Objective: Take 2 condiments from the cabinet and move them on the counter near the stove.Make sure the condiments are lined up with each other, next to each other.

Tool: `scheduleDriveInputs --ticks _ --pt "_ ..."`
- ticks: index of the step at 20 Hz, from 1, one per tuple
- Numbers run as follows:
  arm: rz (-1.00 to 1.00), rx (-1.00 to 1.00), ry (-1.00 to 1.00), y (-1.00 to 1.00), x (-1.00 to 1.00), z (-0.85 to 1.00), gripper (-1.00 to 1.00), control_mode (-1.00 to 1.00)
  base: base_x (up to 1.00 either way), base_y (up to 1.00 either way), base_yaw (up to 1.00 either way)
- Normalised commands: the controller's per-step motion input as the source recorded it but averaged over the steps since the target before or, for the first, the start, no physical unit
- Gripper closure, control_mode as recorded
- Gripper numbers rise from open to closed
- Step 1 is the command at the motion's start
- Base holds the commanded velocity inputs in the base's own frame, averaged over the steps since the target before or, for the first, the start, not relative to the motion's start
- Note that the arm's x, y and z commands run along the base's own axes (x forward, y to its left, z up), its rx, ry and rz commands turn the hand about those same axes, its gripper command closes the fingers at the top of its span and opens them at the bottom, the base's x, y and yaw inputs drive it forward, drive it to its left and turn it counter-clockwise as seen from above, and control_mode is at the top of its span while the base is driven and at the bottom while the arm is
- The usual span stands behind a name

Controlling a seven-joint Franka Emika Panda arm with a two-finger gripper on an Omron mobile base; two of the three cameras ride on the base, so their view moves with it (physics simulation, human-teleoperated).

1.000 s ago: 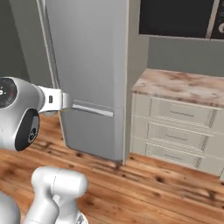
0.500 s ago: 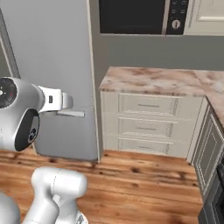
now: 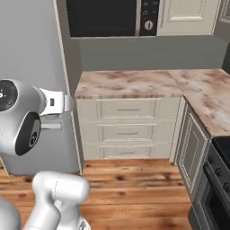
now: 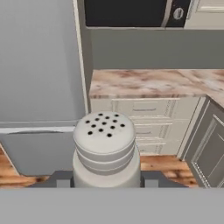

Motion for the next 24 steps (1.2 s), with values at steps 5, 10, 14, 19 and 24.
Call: scheduleDriveInputs --ticks 5,10,14,19,24 --pt "0.00 0.00 0.00 0.00 0.00 0.00 1.00 1.00 0.77 0.10 -0.29" --pt "0.00 0.00 0.00 0.00 0.00 0.00 1.00 1.00 0.80 0.02 -0.28" --pt "0.00 0.00 0.00 0.00 0.00 0.00 1.00 1.00 0.87 -0.03 -0.30" --pt "0.00 0.00 0.00 0.00 0.00 0.00 1.00 1.00 0.72 -0.13 -0.37" --pt "0.00 0.00 0.00 0.00 0.00 0.00 1.00 1.00 0.80 -0.14 -0.40"
